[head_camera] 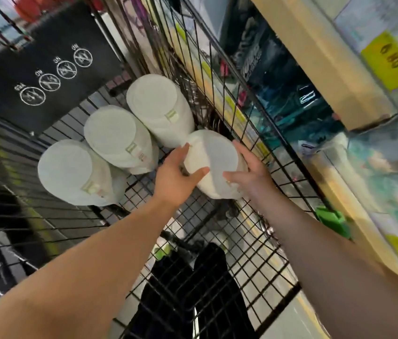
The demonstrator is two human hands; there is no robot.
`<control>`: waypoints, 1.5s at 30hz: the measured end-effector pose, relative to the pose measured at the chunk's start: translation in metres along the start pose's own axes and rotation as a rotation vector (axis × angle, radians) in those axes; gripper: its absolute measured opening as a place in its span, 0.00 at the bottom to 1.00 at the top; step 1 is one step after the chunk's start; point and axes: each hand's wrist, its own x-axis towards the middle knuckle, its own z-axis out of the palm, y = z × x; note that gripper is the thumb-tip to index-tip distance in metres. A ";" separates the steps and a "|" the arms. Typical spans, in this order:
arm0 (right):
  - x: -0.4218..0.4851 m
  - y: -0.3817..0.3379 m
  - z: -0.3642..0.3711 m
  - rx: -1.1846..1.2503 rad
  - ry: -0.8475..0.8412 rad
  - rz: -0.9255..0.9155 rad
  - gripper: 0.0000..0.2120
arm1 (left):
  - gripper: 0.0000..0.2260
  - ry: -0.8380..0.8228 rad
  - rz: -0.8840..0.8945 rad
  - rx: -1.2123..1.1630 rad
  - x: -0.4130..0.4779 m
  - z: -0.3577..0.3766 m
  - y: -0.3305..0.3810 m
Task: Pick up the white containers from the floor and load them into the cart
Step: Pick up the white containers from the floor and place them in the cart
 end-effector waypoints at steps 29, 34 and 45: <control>-0.317 -0.034 0.005 -0.320 0.659 -0.230 0.23 | 0.25 -0.459 0.534 0.321 -0.187 -0.076 0.140; -0.393 0.020 -0.009 -0.156 0.924 -0.182 0.22 | 0.24 -0.649 0.781 0.406 -0.256 -0.033 0.156; -0.589 0.207 -0.054 0.208 1.422 0.072 0.20 | 0.18 -1.171 1.060 0.532 -0.472 0.140 0.127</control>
